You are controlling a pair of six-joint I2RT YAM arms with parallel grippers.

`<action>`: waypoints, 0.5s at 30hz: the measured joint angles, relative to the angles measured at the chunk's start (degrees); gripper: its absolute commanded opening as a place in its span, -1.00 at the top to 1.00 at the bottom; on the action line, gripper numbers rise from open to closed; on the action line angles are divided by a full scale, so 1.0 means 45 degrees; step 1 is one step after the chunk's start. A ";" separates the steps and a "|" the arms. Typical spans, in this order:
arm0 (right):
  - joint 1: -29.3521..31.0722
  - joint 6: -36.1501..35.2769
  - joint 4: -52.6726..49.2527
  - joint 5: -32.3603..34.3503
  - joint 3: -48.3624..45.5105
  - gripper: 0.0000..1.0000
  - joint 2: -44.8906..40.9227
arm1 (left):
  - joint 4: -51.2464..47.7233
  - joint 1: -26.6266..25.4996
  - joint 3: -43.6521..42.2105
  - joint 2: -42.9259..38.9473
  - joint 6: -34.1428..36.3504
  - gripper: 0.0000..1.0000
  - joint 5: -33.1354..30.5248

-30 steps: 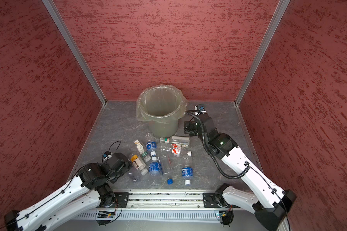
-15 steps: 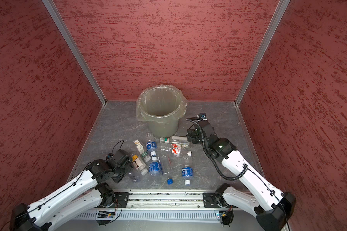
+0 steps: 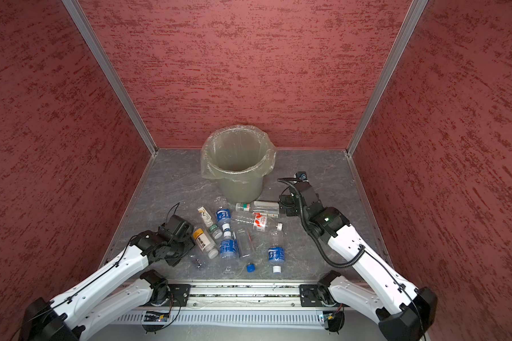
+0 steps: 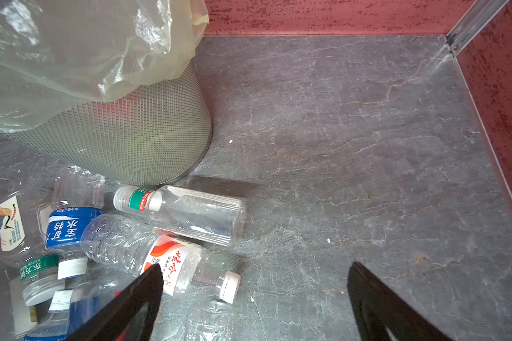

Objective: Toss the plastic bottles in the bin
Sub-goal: 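Withdraw the right gripper while the left gripper lowers onto the Ganten bottle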

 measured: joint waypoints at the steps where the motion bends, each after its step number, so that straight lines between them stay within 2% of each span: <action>1: -0.0019 0.0000 -0.0005 -0.0019 0.0000 -0.97 0.0000 | 0.0117 0.0019 0.0000 0.0214 0.0126 -0.39 0.0092; 15: -0.0209 0.0097 0.0005 -0.0233 -0.0005 -0.97 0.0000 | 0.0486 0.0126 -0.0010 0.1360 0.0865 -0.40 0.0423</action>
